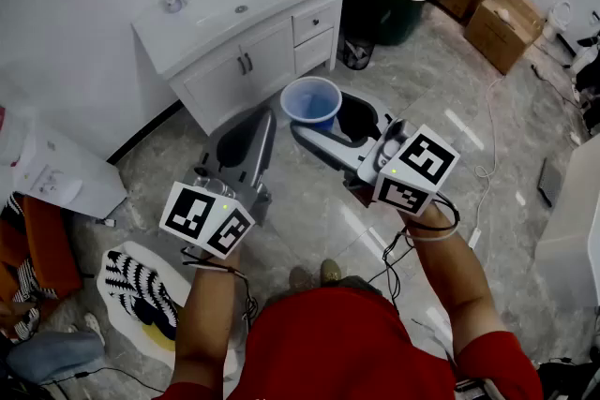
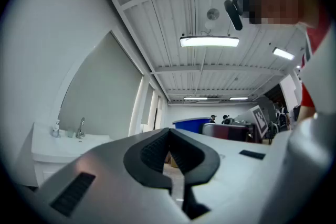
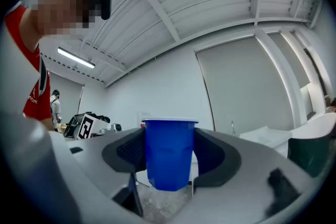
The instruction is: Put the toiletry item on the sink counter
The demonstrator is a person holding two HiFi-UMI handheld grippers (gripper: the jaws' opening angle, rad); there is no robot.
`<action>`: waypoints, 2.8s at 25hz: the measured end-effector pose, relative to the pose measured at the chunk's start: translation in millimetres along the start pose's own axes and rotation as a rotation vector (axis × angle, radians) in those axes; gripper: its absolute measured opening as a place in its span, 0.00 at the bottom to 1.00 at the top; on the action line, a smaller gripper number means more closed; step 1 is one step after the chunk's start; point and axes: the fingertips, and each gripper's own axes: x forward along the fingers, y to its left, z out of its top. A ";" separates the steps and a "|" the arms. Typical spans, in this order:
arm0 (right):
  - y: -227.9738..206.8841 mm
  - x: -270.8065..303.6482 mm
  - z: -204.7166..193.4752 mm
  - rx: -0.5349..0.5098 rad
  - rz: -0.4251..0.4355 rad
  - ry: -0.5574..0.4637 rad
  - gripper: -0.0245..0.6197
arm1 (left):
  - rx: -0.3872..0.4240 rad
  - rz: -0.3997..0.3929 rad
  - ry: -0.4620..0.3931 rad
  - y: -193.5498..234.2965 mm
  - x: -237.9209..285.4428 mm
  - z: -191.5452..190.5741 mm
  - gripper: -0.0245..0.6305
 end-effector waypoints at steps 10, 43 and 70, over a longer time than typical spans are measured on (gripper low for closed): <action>-4.4 -3.0 -0.7 0.023 0.009 -0.017 0.49 | -0.005 0.005 0.008 0.6 5.1 -7.1 0.06; -140.0 53.0 6.3 -0.014 0.026 -0.033 0.49 | 0.053 0.076 -0.015 83.1 113.6 -18.9 0.06; -283.5 220.6 3.3 -0.017 -0.017 -0.049 0.49 | 0.076 0.032 0.003 281.2 218.2 -9.3 0.06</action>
